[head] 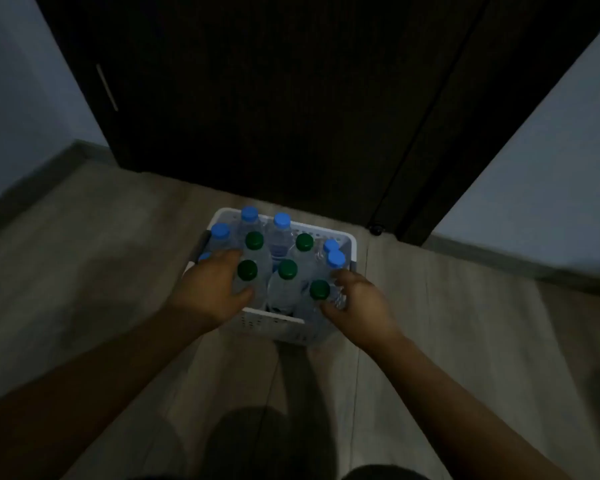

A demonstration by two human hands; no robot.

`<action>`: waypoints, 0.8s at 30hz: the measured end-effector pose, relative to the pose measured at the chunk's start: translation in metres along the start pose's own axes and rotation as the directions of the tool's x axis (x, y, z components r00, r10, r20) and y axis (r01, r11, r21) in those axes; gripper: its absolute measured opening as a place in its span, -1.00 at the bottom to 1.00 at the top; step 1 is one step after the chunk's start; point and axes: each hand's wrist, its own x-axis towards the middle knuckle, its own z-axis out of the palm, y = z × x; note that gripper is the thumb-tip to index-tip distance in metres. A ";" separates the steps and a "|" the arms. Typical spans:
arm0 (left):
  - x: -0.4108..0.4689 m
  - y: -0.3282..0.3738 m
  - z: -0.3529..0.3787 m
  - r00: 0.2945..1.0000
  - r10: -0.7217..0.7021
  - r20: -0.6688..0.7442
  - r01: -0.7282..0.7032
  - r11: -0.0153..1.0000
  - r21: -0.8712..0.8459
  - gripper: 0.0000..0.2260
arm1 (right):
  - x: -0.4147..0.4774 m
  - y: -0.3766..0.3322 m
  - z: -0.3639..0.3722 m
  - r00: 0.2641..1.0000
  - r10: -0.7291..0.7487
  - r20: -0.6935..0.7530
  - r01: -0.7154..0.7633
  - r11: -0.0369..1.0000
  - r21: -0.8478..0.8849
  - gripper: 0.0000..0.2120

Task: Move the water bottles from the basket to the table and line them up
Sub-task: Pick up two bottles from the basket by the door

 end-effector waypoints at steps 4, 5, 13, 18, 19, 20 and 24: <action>0.003 -0.001 0.006 0.991 0.089 -0.104 -0.092 0.996 -0.022 -0.61 | 0.000 0.004 0.010 0.999 0.012 -0.044 -0.012 1.000 0.015 -0.56; 0.005 -0.002 0.007 0.987 0.109 -0.119 -0.112 0.994 -0.020 -0.65 | 0.001 0.005 0.012 0.999 0.006 -0.041 -0.006 1.000 0.014 -0.58; 0.017 -0.008 0.023 0.980 0.125 -0.153 -0.126 0.992 0.009 -0.73 | 0.004 0.007 0.024 0.998 -0.015 -0.061 0.019 0.997 0.071 -0.68; 0.022 -0.013 0.033 0.992 0.023 -0.125 -0.024 1.000 -0.008 -0.82 | 0.005 0.010 0.033 0.995 0.040 -0.088 -0.018 0.972 0.233 -0.71; 0.023 -0.014 0.034 0.993 0.016 -0.116 -0.017 1.000 -0.006 -0.84 | 0.005 0.010 0.034 0.994 0.053 -0.099 -0.026 0.965 0.262 -0.72; 0.024 -0.014 0.035 0.995 0.008 -0.104 -0.009 1.000 -0.009 -0.84 | 0.005 0.010 0.035 0.992 0.060 -0.108 -0.027 0.957 0.288 -0.73; 0.025 -0.017 0.036 0.995 0.005 -0.104 -0.009 0.999 -0.033 -0.84 | 0.005 0.011 0.037 0.990 0.040 -0.137 0.001 0.958 0.287 -0.75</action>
